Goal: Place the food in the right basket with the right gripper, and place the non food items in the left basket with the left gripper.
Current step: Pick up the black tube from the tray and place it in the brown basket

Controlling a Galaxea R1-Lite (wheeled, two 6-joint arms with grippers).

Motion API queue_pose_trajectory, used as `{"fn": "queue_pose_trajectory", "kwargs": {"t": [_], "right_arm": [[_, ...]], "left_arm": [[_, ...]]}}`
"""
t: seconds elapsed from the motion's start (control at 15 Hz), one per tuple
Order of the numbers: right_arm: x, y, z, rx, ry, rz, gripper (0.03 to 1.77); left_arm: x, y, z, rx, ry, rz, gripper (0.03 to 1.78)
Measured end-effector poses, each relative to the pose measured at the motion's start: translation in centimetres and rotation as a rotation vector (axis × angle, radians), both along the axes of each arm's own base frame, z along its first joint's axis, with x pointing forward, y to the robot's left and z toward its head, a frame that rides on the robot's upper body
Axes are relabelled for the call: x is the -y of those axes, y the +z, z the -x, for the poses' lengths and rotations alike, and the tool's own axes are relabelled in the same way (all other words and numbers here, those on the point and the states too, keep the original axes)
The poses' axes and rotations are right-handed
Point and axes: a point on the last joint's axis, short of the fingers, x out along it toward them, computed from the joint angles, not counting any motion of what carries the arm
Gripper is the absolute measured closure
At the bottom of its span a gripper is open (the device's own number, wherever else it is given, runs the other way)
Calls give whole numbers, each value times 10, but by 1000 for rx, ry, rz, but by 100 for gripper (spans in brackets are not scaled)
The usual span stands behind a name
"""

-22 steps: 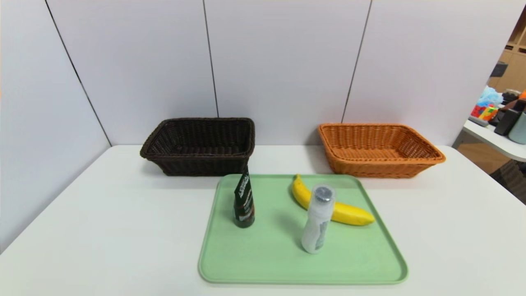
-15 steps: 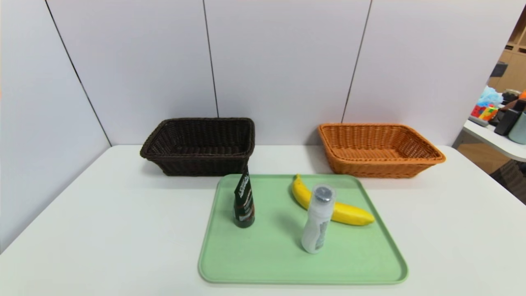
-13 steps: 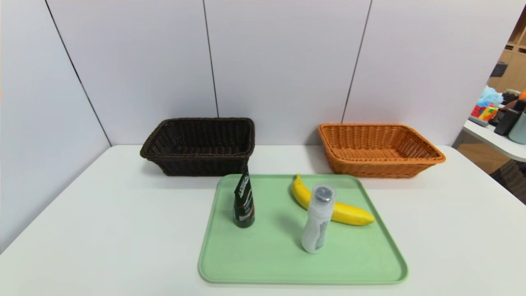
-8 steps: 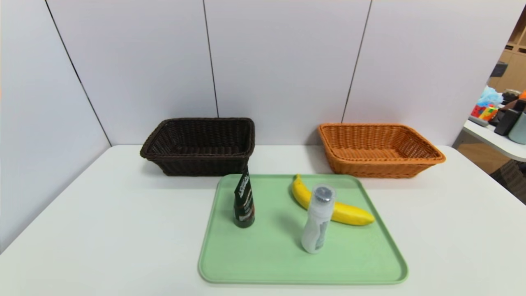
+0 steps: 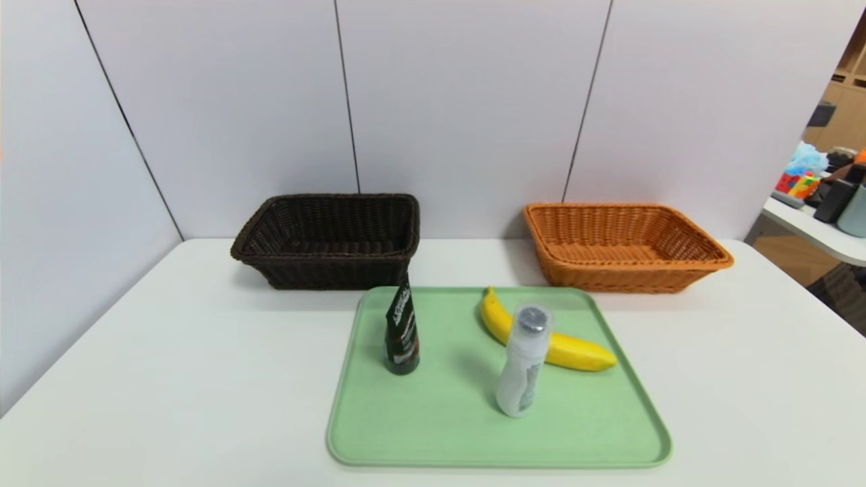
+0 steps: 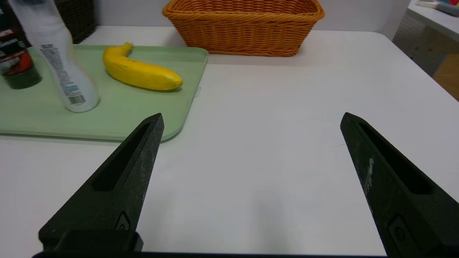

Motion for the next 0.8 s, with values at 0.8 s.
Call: {"fn": "queue_pose_trajectory", "kwargs": {"t": [0.8], "right_arm": [[-2, 62, -41, -255, 125, -43, 10]], "left_arm": [[5, 88, -84, -259, -235, 39, 12]]}}
